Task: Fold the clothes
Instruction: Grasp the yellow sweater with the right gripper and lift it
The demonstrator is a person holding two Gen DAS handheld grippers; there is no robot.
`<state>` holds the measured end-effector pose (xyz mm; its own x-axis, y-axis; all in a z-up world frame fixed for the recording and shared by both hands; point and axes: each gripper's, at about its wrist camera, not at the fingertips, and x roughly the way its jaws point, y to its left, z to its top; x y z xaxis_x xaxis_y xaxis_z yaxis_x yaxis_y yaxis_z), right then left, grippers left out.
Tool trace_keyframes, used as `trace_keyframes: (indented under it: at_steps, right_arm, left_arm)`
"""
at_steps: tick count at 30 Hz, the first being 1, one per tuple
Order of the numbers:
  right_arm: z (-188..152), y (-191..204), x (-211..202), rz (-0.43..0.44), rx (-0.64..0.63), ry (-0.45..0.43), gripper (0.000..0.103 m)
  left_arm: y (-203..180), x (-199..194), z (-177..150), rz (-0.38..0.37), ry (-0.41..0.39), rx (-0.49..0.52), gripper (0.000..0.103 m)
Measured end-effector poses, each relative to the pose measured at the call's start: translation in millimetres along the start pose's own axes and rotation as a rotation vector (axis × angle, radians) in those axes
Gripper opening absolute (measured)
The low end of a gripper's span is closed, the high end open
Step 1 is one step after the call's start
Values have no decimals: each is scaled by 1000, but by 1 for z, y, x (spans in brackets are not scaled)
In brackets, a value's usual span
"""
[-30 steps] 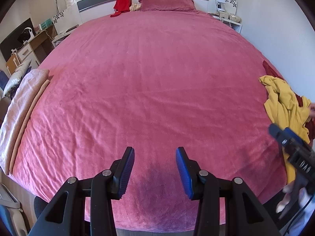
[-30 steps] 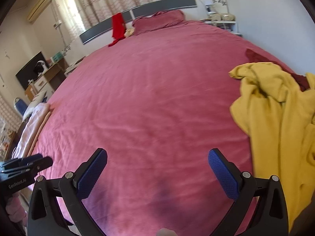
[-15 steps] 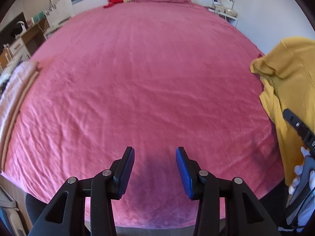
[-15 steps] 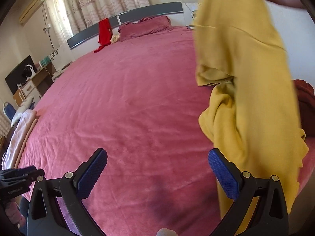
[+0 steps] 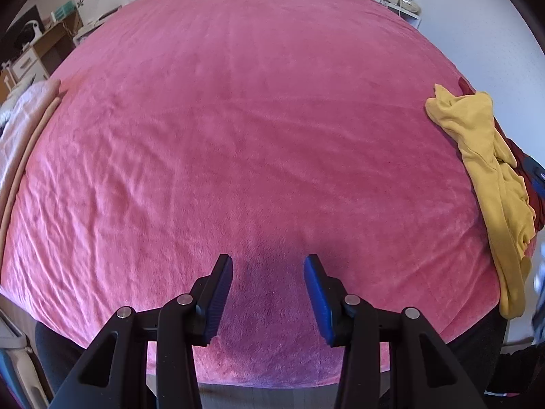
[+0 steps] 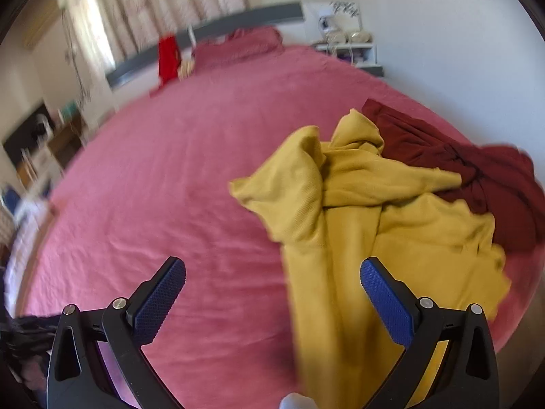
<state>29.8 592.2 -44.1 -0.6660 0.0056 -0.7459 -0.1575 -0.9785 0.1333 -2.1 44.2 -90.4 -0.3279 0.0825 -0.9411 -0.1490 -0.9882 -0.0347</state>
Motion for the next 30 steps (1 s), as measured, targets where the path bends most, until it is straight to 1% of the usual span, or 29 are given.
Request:
trace_keyframes:
  at_steps: [1, 2, 7, 10, 13, 18, 20, 22, 24, 26, 28, 29, 30]
  right_arm:
    - [10, -3, 11, -36, -29, 8, 103]
    - [17, -6, 20, -49, -46, 17, 103]
    - [42, -10, 64, -37, -97, 59, 103]
    - [48, -10, 88, -21, -102, 101, 103]
    - [51, -8, 108, -30, -113, 135, 103]
    - [44, -5, 145, -79, -91, 234, 103]
    - [40, -5, 155, -122, -71, 253, 103]
    - [35, 0, 160, -198, -62, 260, 103]
    - [29, 10, 170, -262, -112, 294, 103]
    - [21, 25, 179, -334, -211, 315, 103]
    - [16, 30, 177, -360, -236, 281, 95]
    - [14, 27, 173, -373, -212, 258, 75]
    - [13, 23, 168, -380, -183, 234, 49]
  left_arm:
    - [0, 1, -1, 4, 0, -3, 44]
    - [0, 1, -2, 8, -1, -6, 44]
    - [3, -3, -3, 25, -17, -6, 44]
    - [5, -2, -4, 32, -8, -18, 44]
    - [6, -1, -4, 36, 0, -20, 44]
    - [3, -4, -4, 55, -16, -4, 44]
    - [3, -4, -5, 60, -15, -4, 44]
    - [4, -3, -3, 58, -7, -10, 44]
    - [5, -3, -5, 65, 2, -14, 44]
    - [5, -3, -5, 67, 7, -19, 44]
    - [6, -5, -5, 82, -5, -17, 44]
    - [6, -6, -4, 92, -11, -16, 44]
    - [6, -6, -4, 102, -18, -17, 44]
